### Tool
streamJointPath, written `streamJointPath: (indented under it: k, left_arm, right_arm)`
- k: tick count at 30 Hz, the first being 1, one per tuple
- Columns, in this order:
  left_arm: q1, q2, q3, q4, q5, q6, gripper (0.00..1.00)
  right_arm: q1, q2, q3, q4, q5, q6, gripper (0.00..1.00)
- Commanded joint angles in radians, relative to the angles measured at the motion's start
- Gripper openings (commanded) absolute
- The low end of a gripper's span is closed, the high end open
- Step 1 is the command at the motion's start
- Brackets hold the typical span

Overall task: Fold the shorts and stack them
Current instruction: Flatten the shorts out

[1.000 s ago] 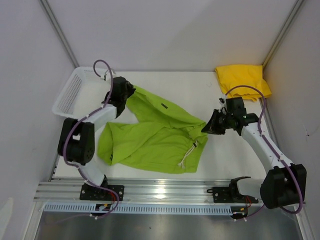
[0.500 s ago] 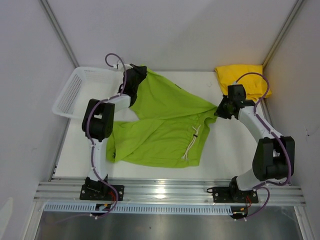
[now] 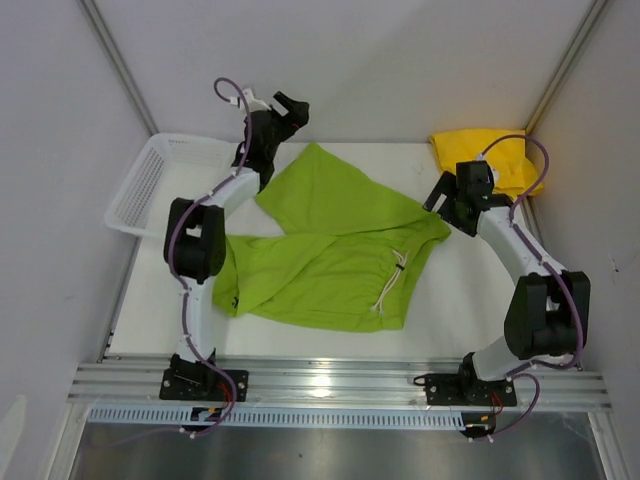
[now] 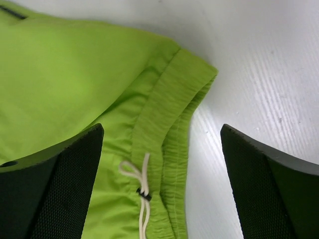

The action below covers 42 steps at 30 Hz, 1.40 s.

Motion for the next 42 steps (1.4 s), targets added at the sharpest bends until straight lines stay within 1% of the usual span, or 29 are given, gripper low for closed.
streamJointPath:
  k: [1, 2, 3, 4, 5, 7, 8, 9, 10, 11, 13, 15, 16, 17, 18, 19, 21, 22, 24, 25, 27, 29, 31, 32, 33, 35, 38, 42]
  left_arm:
    - [0.014, -0.254, -0.001, -0.222, 0.025, 0.137, 0.99]
    - [0.015, -0.289, -0.012, -0.275, 0.028, 0.153, 0.99]
    - [0.014, -0.359, -0.026, -0.372, 0.031, 0.172, 0.99]
    - [0.014, -0.395, -0.081, -0.419, 0.032, 0.180, 0.99]
    - [0.014, -0.430, -0.100, -0.512, 0.031, 0.195, 0.99]
    - [0.015, -0.519, -0.155, -0.621, 0.035, 0.206, 0.99]
    - [0.017, -0.547, -0.188, -0.713, 0.029, 0.223, 0.99]
    - [0.017, -0.573, -0.228, -0.753, 0.028, 0.229, 0.99]
    - [0.017, -0.597, -0.251, -0.787, 0.026, 0.230, 0.99]
    - [0.017, -0.654, -0.334, -0.833, 0.025, 0.224, 0.99]
    - [0.015, -0.716, -0.399, -0.858, 0.023, 0.218, 0.99]
    - [0.015, -0.805, -0.527, -0.881, 0.006, 0.201, 0.99]
    - [0.015, -0.835, -0.552, -0.893, -0.003, 0.188, 0.99]
    - [0.015, -0.864, -0.612, -0.901, -0.005, 0.174, 0.99]
    - [0.015, -0.924, -0.639, -0.895, 0.002, 0.152, 0.99]
    - [0.017, -0.953, -0.728, -0.893, 0.003, 0.145, 0.99]
    - [0.015, -1.031, -0.776, -0.895, 0.006, 0.134, 0.99]
    - [0.015, -1.056, -0.832, -0.898, 0.002, 0.134, 0.99]
    - [0.017, -1.105, -0.864, -0.910, -0.017, 0.141, 0.99]
    - [0.017, -1.113, -0.903, -0.915, -0.021, 0.147, 0.99]
    - [0.018, -1.122, -0.929, -0.939, -0.044, 0.160, 0.99]
    - [0.024, -1.124, -0.978, -0.938, -0.048, 0.164, 0.99]
    - [0.046, -1.119, -1.003, -0.906, -0.035, 0.161, 0.99]
    - [0.055, -1.116, -1.037, -0.892, -0.006, 0.158, 0.99]
    - [0.076, -1.110, -1.048, -0.871, 0.009, 0.158, 0.99]
    - [0.098, -1.109, -1.075, -0.851, 0.020, 0.158, 0.99]
    - [0.116, -1.112, -1.095, -0.823, 0.022, 0.163, 0.99]
    - [0.129, -1.096, -1.109, -0.807, 0.020, 0.160, 0.99]
  right_arm:
    - [0.047, -0.131, -0.024, -0.002, -0.038, -0.049, 0.99]
    - [0.058, -0.150, -0.038, -0.006, -0.061, -0.056, 0.99]
    - [0.079, -0.188, -0.067, -0.014, -0.096, -0.067, 0.99]
    - [0.092, -0.208, -0.084, -0.018, -0.116, -0.069, 0.99]
    - [0.103, -0.225, -0.102, -0.015, -0.181, -0.072, 0.98]
    - [0.141, -0.268, -0.150, -0.023, -0.223, -0.070, 0.97]
    - [0.156, -0.279, -0.164, -0.028, -0.261, -0.069, 0.97]
    - [0.170, -0.291, -0.176, -0.032, -0.269, -0.066, 0.96]
    - [0.214, -0.318, -0.208, -0.038, -0.271, -0.053, 0.95]
    - [0.237, -0.335, -0.226, -0.038, -0.268, -0.047, 0.95]
    - [0.283, -0.393, -0.281, -0.043, -0.265, -0.018, 0.95]
    - [0.296, -0.435, -0.320, -0.045, -0.271, 0.002, 0.94]
    - [0.297, -0.476, -0.338, -0.046, -0.274, 0.023, 0.93]
    - [0.299, -0.496, -0.377, -0.048, -0.286, 0.031, 0.92]
    - [0.299, -0.513, -0.395, -0.049, -0.288, 0.042, 0.91]
    - [0.301, -0.530, -0.411, -0.057, -0.286, 0.054, 0.91]
    - [0.302, -0.570, -0.461, -0.058, -0.288, 0.074, 0.90]
    - [0.304, -0.576, -0.475, -0.063, -0.285, 0.085, 0.88]
    - [0.304, -0.582, -0.519, -0.045, -0.292, 0.112, 0.86]
    - [0.305, -0.581, -0.536, -0.031, -0.306, 0.121, 0.83]
    - [0.320, -0.576, -0.581, 0.000, -0.337, 0.154, 0.81]
    - [0.340, -0.579, -0.601, 0.011, -0.329, 0.169, 0.80]
    - [0.373, -0.584, -0.630, 0.024, -0.314, 0.186, 0.75]
    - [0.379, -0.585, -0.639, 0.032, -0.320, 0.189, 0.72]
    - [0.394, -0.590, -0.661, 0.058, -0.329, 0.195, 0.68]
    - [0.412, -0.593, -0.681, 0.093, -0.328, 0.203, 0.68]
    - [0.442, -0.596, -0.716, 0.139, -0.331, 0.206, 0.65]
    - [0.468, -0.575, -0.731, 0.140, -0.323, 0.209, 0.63]
